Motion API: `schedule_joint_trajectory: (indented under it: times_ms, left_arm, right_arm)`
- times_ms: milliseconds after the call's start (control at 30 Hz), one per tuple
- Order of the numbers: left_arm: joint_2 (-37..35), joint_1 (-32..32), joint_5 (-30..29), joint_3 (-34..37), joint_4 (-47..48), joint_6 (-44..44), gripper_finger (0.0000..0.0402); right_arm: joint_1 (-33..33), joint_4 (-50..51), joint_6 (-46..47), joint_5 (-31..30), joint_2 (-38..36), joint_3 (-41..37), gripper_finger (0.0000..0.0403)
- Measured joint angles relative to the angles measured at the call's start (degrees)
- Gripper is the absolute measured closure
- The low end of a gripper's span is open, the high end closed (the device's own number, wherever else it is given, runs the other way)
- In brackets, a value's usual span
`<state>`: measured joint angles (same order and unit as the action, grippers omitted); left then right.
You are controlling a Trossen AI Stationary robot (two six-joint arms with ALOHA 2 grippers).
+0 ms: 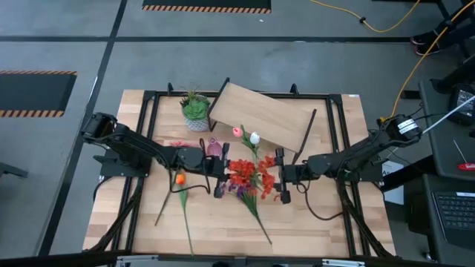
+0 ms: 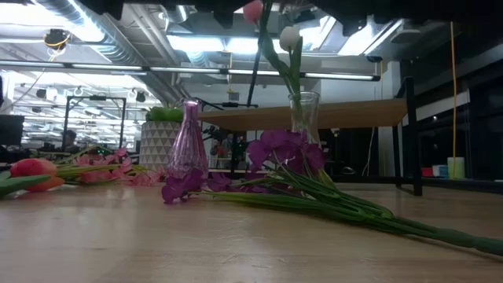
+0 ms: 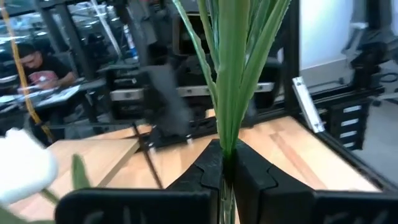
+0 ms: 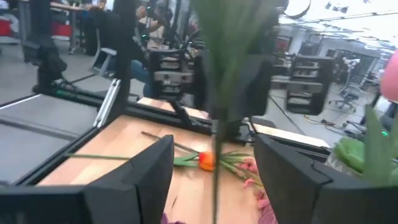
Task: Pick and place flowers into a vace then onto a shelf
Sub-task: Put the orange flowers into the transparent vase
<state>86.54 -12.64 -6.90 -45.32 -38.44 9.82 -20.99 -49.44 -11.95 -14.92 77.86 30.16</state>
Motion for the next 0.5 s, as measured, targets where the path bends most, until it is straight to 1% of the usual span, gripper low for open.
schedule_joint_trajectory:
  times_ms: [100, 233, 400, 500]
  left_arm:
    - [0.00, 0.03, 0.94, 0.00, -0.71, 0.05, 0.0389]
    - [-0.02, -0.11, 2.04, 0.00, -0.81, 0.83, 0.0389]
    - [-0.02, -0.11, 2.18, 0.00, -0.84, 0.97, 0.0389]
    - [-0.02, -0.11, 2.47, 0.00, -0.82, 0.99, 0.0389]
  right_arm:
    - [0.71, 0.05, 0.95, 0.00, 0.49, 1.44, 0.0171]
    - [1.66, 0.04, 1.39, 0.00, 1.59, 2.63, 0.0173]
    - [2.26, 0.03, 2.43, 0.02, 4.35, 4.91, 0.0179]
    - [2.54, 0.07, 1.50, 0.04, 6.40, 7.07, 0.0178]
